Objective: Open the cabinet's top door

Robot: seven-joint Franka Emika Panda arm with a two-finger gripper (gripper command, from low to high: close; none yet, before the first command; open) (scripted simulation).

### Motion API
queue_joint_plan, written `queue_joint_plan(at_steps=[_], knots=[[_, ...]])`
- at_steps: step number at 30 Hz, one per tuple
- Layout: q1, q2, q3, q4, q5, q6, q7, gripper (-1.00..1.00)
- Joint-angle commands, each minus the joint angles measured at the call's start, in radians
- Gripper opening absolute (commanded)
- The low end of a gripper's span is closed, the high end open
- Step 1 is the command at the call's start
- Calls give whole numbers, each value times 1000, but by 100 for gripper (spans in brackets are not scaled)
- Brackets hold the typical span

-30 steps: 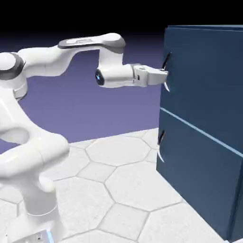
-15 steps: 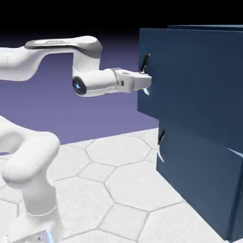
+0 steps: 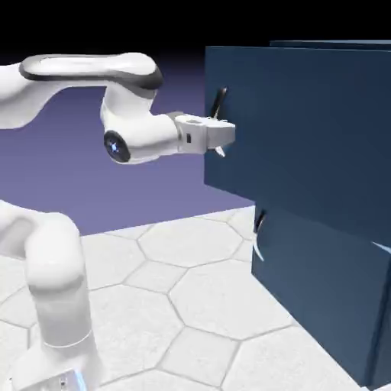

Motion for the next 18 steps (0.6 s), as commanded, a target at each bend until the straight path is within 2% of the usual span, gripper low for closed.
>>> queue_joint_plan(at_steps=[1,14,18], knots=[[36,-17,-32,-13,-32,11,8,-100],[463,-327,-364,-188,-597,208,297,-100],[508,-391,-396,-234,-771,236,438,-100]])
